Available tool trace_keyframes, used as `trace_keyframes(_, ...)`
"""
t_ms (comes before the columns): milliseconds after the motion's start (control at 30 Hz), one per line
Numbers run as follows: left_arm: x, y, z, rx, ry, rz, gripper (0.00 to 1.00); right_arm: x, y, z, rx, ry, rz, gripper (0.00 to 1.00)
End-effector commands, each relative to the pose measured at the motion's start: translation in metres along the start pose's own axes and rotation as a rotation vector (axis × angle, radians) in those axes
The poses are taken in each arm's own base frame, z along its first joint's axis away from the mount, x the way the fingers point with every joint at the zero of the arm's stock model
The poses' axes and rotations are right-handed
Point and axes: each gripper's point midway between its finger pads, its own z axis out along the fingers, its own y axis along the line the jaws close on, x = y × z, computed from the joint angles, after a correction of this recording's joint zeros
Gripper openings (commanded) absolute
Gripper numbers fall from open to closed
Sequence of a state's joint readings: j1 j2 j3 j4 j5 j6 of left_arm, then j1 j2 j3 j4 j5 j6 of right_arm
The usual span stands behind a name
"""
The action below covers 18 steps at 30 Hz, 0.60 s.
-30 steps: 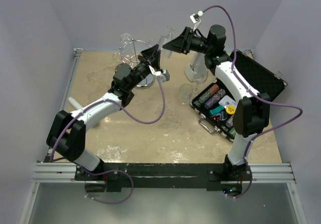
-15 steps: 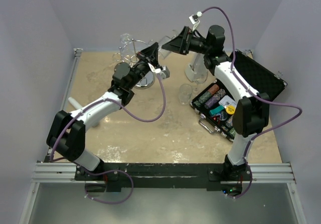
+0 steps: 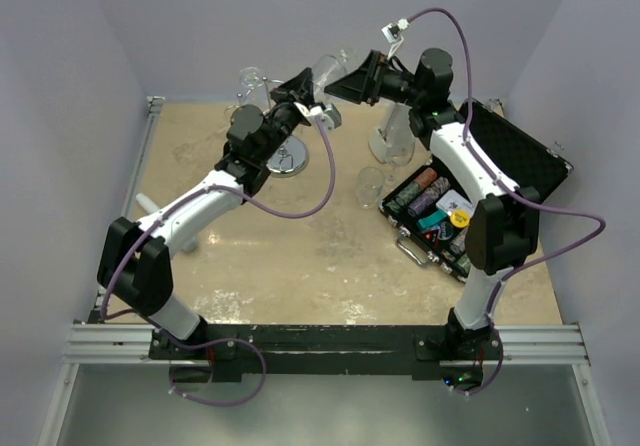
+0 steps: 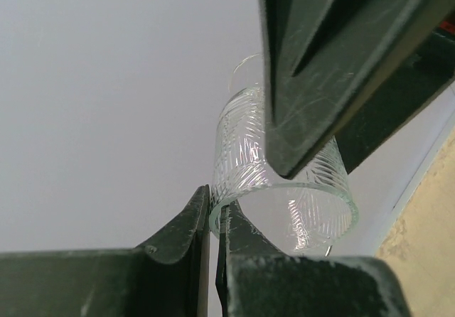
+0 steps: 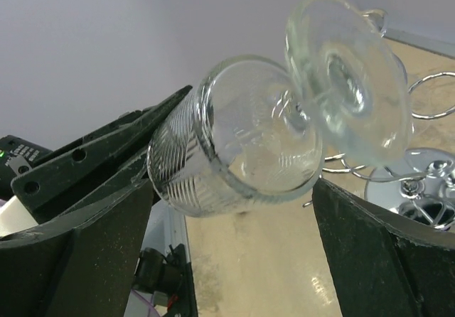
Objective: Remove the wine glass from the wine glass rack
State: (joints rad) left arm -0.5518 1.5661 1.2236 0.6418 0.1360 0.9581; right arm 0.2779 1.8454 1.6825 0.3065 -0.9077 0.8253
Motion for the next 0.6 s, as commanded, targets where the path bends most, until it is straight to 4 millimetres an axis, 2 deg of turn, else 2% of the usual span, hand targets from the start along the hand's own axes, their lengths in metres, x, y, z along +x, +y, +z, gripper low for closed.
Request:
trace_keyframes(0, -0.027, 0.078, 0.008, -0.216, -0.039, -0.088, 0.0, -0.03, 0.033, -0.015, -0.016, -0.076, -0.12, 0.98)
trace_keyframes(200, -0.02, 0.111, 0.015, -0.255, 0.02, -0.14, 0.0, -0.03, 0.029, -0.019, 0.003, -0.083, -0.142, 0.99)
trace_keyframes(333, -0.009, 0.146, 0.011, -0.257, 0.157, -0.176, 0.0, -0.03, 0.026, -0.024, 0.029, -0.093, -0.18, 0.99)
trace_keyframes(467, 0.021, 0.175, -0.014, -0.237, 0.332, -0.186, 0.0, -0.03, 0.021, -0.03, 0.055, -0.104, -0.196, 0.99)
trace_keyframes(567, 0.056, 0.197, -0.048, -0.256, 0.487, -0.169, 0.0, -0.029, 0.017, -0.033, 0.066, -0.109, -0.208, 0.99)
